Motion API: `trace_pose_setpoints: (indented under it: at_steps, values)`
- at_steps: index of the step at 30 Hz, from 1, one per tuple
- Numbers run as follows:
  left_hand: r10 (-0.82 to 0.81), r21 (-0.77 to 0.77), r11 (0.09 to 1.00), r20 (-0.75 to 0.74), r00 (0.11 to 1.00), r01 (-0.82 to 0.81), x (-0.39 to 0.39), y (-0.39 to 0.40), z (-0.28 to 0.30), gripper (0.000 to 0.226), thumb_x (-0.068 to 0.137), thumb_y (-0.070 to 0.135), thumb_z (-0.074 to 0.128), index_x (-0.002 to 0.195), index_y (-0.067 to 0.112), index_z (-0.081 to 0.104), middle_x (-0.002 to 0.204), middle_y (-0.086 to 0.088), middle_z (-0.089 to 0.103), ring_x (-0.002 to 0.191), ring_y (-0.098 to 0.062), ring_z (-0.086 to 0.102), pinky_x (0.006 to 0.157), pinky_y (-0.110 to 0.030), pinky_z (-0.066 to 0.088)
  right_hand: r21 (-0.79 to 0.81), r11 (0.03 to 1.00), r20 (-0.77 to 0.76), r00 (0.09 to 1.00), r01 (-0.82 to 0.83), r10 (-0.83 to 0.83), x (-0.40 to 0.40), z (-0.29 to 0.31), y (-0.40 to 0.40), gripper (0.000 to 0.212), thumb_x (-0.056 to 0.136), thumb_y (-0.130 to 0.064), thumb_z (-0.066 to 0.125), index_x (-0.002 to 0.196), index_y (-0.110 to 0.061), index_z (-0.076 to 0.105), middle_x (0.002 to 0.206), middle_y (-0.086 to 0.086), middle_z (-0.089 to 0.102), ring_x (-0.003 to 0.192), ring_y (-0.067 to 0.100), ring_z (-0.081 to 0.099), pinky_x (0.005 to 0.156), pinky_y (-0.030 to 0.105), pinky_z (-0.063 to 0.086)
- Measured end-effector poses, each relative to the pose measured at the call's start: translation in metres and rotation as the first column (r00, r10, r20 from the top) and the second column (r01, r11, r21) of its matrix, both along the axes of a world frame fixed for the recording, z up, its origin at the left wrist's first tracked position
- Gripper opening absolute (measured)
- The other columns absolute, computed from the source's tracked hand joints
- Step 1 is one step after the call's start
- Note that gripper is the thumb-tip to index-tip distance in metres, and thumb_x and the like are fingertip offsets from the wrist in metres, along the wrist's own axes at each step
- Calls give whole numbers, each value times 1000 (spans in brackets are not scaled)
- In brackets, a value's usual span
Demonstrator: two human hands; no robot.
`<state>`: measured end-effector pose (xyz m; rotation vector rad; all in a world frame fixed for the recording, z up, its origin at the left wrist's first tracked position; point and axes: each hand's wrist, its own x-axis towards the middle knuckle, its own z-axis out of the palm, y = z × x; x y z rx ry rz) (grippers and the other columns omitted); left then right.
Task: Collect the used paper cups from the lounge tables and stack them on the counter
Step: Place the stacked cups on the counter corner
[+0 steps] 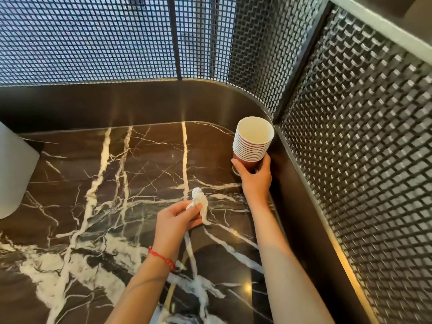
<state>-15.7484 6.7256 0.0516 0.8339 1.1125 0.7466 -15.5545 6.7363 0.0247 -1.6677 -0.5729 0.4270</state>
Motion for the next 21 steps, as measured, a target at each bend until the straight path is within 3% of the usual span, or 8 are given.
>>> trace_pose_setpoints:
  at_steps: [12,15,21]
  values:
    - [4,21,1000,-16,1000,-3,9,18,-1,10,82,7,64,88,6,71,87,-21,70,80,-25,67,68,-25,59,7,1000,18,1000,3,-3,10,-3,34,76,68,-31,81,133,-16,44,129,2,56,120,20,51,98,32,43]
    - [11,33,999,-11,1000,-11,11,22,-2,15,82,7,64,94,0,70,87,-20,71,81,-25,67,66,-23,58,-3,1000,17,1000,-5,5,12,-3,41,78,69,-32,80,135,-14,43,130,3,55,121,22,50,101,39,44]
    - [46,23,999,19,999,-46,16,31,-2,10,80,5,65,88,4,72,83,-17,71,76,-21,68,62,-21,57,-6,1000,30,999,-17,18,17,-1,54,77,69,-32,80,135,-14,43,128,4,57,118,21,52,99,38,45]
